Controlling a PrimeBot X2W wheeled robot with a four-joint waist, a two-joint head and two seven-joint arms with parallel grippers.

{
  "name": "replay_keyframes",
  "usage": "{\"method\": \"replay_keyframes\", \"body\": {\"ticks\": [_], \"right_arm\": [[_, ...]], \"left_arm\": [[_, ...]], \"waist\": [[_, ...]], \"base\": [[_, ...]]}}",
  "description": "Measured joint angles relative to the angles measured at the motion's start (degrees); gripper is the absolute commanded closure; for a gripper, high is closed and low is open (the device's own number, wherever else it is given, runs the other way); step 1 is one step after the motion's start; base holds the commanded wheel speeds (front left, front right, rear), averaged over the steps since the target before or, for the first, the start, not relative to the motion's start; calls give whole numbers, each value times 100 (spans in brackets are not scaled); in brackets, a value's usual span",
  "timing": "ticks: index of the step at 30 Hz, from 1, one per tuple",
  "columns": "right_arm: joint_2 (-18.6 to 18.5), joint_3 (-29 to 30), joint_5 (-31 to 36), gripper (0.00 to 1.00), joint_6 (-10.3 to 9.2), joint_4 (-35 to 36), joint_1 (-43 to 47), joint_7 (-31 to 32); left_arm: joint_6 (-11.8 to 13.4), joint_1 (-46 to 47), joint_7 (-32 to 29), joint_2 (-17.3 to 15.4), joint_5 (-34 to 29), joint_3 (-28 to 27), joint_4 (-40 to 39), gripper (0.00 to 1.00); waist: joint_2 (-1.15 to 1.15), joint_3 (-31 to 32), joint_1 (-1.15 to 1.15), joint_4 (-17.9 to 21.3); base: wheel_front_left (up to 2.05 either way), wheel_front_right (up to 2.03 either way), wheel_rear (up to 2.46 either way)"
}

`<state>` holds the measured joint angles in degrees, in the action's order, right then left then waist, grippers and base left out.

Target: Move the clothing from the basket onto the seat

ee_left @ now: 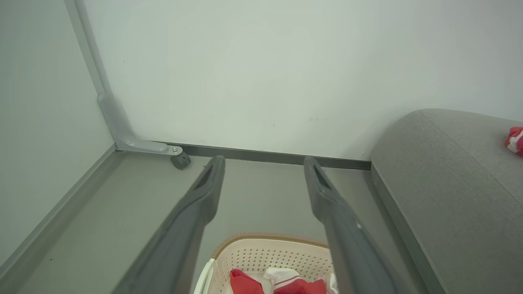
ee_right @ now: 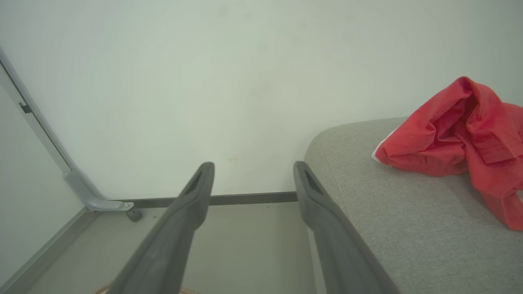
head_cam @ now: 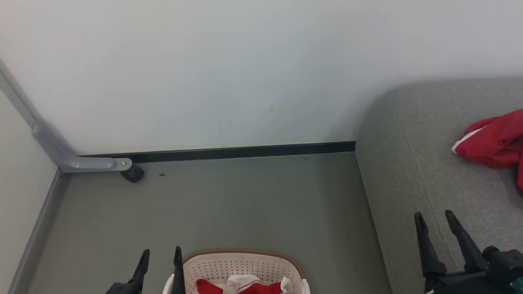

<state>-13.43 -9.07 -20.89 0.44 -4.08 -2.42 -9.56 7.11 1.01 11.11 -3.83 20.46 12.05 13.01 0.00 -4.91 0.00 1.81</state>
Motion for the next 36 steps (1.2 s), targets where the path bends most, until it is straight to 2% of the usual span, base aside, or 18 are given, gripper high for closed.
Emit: {"method": "replay_keyframes", "body": {"ticks": [18,30,36], "right_arm": [[-430,24,422,0,-65,869,-484,303],[-509,114,481,0,-96,1524,-994,438],[-508,177,480,0,-102,1812,-1277,452]], "left_arm": [[0,1094,-297,78,-96,465,972,0],[0,2000,-636,120,-250,621,2115,0],[0,2405,-853,123,-187,921,2565,0]], "waist": [[1,-1125,1,130],[1,-2105,1,397],[1,-2606,1,576]], "base": [[0,0,0],[0,0,0],[0,0,0]]}}
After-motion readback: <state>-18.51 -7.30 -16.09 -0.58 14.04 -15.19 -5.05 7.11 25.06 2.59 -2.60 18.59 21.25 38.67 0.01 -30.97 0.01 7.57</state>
